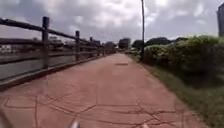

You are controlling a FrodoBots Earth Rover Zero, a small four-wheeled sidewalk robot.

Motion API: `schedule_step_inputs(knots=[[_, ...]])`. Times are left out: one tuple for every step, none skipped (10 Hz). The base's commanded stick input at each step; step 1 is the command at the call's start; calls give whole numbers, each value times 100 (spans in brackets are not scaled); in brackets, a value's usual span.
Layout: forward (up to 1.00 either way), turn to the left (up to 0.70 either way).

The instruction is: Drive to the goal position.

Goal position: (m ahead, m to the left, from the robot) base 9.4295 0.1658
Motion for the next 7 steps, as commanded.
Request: schedule_step_inputs(knots=[[66,0],[66,0],[66,0],[66,0],[66,0],[66,0],[66,0]])
